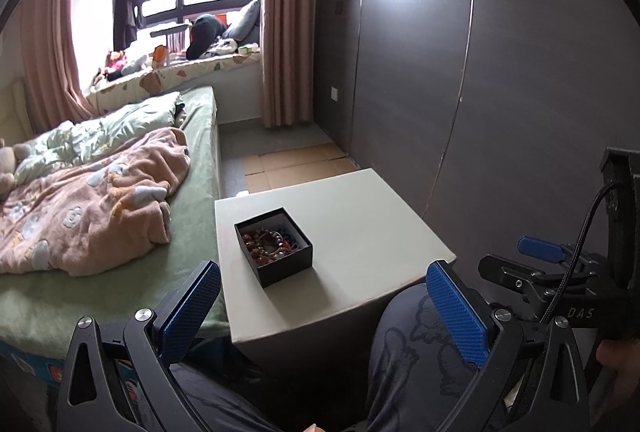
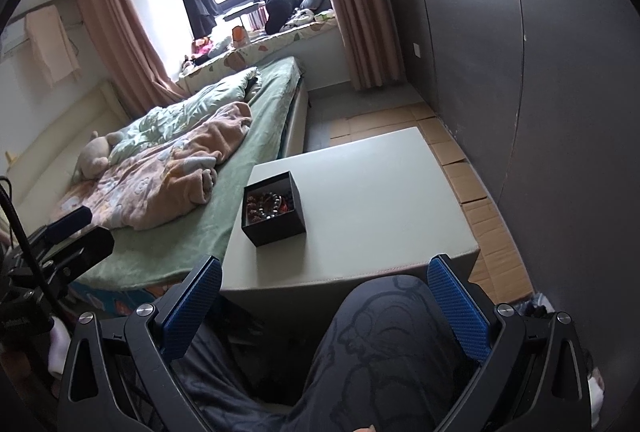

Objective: Organize jewelry

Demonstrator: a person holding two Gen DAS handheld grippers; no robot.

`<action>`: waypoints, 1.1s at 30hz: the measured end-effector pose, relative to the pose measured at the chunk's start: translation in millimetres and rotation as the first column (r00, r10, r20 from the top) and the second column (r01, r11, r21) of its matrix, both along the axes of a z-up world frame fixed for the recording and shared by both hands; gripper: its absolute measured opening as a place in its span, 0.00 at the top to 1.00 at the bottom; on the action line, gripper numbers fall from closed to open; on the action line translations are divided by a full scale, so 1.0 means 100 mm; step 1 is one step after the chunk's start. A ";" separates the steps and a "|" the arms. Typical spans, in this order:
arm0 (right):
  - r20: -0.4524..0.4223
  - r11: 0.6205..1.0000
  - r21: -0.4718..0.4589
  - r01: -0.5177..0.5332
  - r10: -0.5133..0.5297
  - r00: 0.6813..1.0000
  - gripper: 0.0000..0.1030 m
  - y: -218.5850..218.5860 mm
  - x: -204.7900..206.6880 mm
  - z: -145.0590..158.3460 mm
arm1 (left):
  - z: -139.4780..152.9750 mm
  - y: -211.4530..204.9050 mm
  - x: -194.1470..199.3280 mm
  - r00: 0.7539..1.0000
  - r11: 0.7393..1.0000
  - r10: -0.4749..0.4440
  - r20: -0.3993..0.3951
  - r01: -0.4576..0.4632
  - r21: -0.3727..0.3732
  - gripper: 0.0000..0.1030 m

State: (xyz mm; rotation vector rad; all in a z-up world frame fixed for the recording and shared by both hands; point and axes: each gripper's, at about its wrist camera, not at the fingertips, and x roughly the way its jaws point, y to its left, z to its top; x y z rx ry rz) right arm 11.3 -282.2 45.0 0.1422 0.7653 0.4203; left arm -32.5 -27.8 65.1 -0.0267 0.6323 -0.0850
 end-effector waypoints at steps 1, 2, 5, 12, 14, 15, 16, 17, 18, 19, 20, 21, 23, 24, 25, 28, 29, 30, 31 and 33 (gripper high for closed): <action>-0.003 1.000 0.002 0.001 -0.001 1.000 0.00 0.00 0.00 -0.01 | 0.00 0.00 0.00 1.000 1.000 -0.002 -0.001 0.002 -0.003 0.00; -0.005 1.000 0.001 0.003 -0.003 1.000 0.00 -0.01 0.00 -0.01 | -0.01 0.01 0.01 1.000 1.000 0.001 -0.002 -0.001 0.000 0.00; -0.002 1.000 -0.001 0.001 -0.001 1.000 0.00 -0.02 -0.01 -0.01 | -0.02 0.03 0.01 1.000 1.000 0.013 -0.001 -0.013 -0.004 0.00; 0.000 1.000 -0.002 0.002 -0.002 1.000 0.00 -0.02 -0.03 -0.02 | -0.01 0.03 -0.01 1.000 1.000 0.010 0.000 -0.010 -0.003 0.00; -0.001 1.000 -0.003 0.000 0.000 1.000 0.00 -0.02 -0.05 -0.03 | -0.01 0.02 -0.02 1.000 1.000 0.007 0.000 -0.007 -0.006 0.00; -0.001 1.000 -0.002 0.001 -0.001 1.000 0.00 -0.02 -0.05 -0.03 | -0.01 0.02 -0.02 1.000 1.000 0.006 0.000 -0.006 -0.007 0.00; -0.001 1.000 -0.002 0.001 -0.001 1.000 0.00 -0.02 -0.05 -0.03 | -0.01 0.03 -0.02 1.000 1.000 0.007 0.000 -0.007 -0.007 0.00; -0.001 1.000 -0.003 0.001 -0.001 1.000 0.00 -0.02 -0.05 -0.03 | -0.01 0.03 -0.03 1.000 1.000 0.008 0.004 -0.008 -0.008 0.01; 0.000 1.000 -0.005 0.001 -0.001 1.000 0.00 -0.02 -0.05 -0.03 | 0.00 0.03 -0.04 1.000 1.000 0.007 0.010 -0.007 -0.009 0.00; 0.000 1.000 -0.007 0.002 -0.002 1.000 0.00 -0.01 -0.06 -0.03 | 0.01 0.03 -0.06 1.000 1.000 0.008 0.017 -0.007 -0.011 0.00; -0.001 1.000 -0.007 0.003 -0.003 1.000 0.00 -0.01 -0.06 -0.02 | 0.02 0.04 -0.07 1.000 1.000 0.010 0.022 -0.010 -0.014 0.00; 0.000 1.000 -0.003 0.004 -0.004 1.000 0.00 -0.02 -0.06 -0.02 | 0.03 0.05 -0.08 1.000 1.000 0.013 0.024 -0.013 -0.018 0.00; 0.005 1.000 0.001 0.007 -0.007 1.000 0.00 -0.03 -0.08 0.00 | 0.04 0.05 -0.09 1.000 1.000 0.015 0.026 -0.014 -0.023 0.01; 0.009 1.000 0.000 0.008 -0.008 1.000 0.00 -0.03 -0.09 0.01 | 0.05 0.05 -0.09 1.000 1.000 0.015 0.027 -0.014 -0.023 0.00; 0.011 1.000 0.000 0.008 -0.008 1.000 0.00 -0.03 -0.09 0.01 | 0.05 0.05 -0.10 0.999 1.000 0.016 0.028 -0.015 -0.021 0.00; 0.011 1.000 0.000 0.005 -0.005 1.000 0.00 -0.03 -0.11 0.01 | 0.04 0.05 -0.11 0.999 1.000 0.018 0.027 -0.018 -0.018 0.00; 0.010 1.000 0.000 0.005 -0.005 1.000 0.00 -0.03 -0.11 0.01 | 0.05 0.05 -0.11 0.999 1.000 0.018 0.027 -0.018 -0.019 0.01; 0.010 1.000 0.001 0.004 -0.004 1.000 0.00 -0.03 -0.11 0.00 | 0.05 0.05 -0.11 0.999 1.000 0.018 0.029 -0.018 -0.020 0.00; 0.011 1.000 0.003 0.005 -0.005 1.000 0.00 -0.03 -0.11 0.01 | 0.05 0.05 -0.11 0.999 1.000 0.016 0.030 -0.016 -0.020 0.00; 0.013 1.000 0.006 0.007 -0.007 1.000 0.00 -0.05 -0.10 0.00 | 0.05 0.04 -0.12 0.999 1.000 0.014 0.033 -0.013 -0.019 0.00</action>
